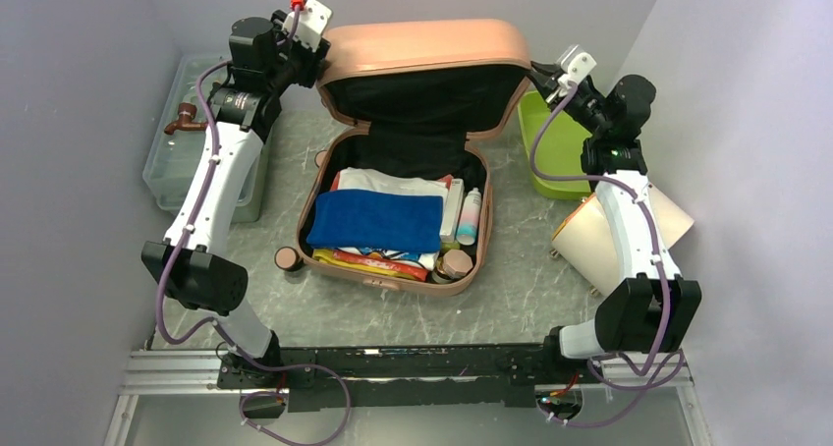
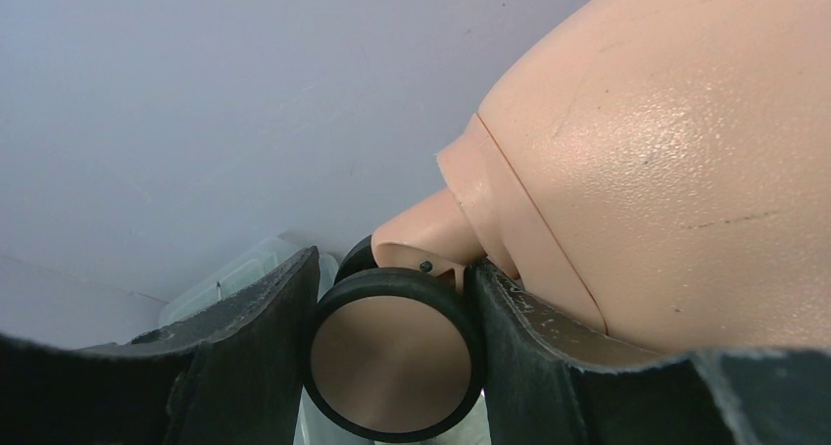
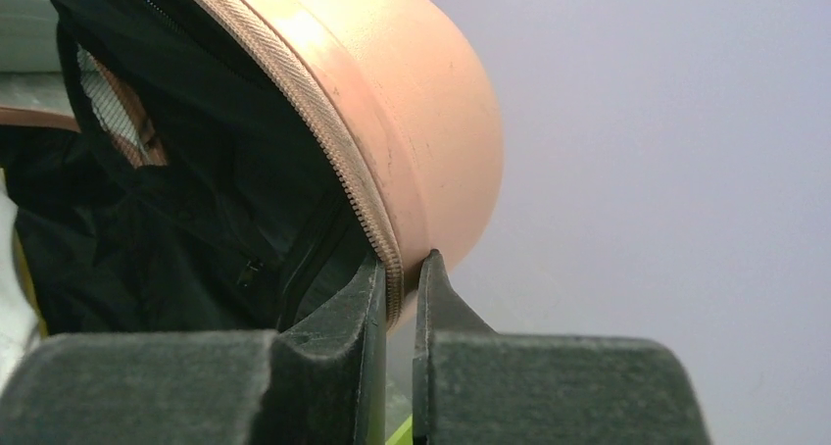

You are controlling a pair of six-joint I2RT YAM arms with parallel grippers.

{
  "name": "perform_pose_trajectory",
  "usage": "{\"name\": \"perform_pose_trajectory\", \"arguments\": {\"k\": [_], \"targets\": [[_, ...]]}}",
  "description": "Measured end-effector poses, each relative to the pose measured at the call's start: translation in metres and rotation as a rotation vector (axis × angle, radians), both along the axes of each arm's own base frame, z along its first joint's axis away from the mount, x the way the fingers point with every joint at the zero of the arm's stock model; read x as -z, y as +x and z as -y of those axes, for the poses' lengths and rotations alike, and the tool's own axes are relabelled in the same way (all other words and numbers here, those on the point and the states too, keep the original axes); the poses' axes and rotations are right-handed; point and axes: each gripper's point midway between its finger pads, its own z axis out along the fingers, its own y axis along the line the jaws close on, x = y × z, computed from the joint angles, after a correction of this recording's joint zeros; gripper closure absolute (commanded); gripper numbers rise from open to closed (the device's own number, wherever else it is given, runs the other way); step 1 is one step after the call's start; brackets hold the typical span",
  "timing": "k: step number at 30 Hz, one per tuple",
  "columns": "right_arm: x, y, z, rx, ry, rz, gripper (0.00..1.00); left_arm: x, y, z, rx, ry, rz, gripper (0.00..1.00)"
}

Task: Open, take out, and arrange the luggage
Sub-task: Open the luggage at the center of the board.

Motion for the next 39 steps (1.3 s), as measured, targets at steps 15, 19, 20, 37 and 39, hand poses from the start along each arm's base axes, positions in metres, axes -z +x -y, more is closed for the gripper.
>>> {"name": "perform_pose_trajectory", "arguments": {"k": [15,19,20,37,39], "targets": [[-0.018,0.062,-0.029,-0.058,0.021,-0.013,1.0,0.013,0.007,-0.059,-0.2,-0.082,0.0,0.01],[-0.021,0.082,-0.032,-0.052,0.028,-0.025,1.0,0.071,0.0,-0.096,-0.302,-0.036,-0.135,0.01],[-0.019,0.088,-0.032,-0.046,0.029,-0.033,1.0,0.087,-0.002,-0.103,-0.322,-0.026,-0.178,0.0],[-0.019,0.129,-0.057,0.069,-0.01,-0.018,1.0,0.148,0.008,-0.125,-0.389,0.002,-0.349,0.01],[-0.017,0.136,-0.055,0.088,-0.01,-0.018,0.98,0.169,-0.004,-0.118,-0.355,0.0,-0.406,0.01]]}}
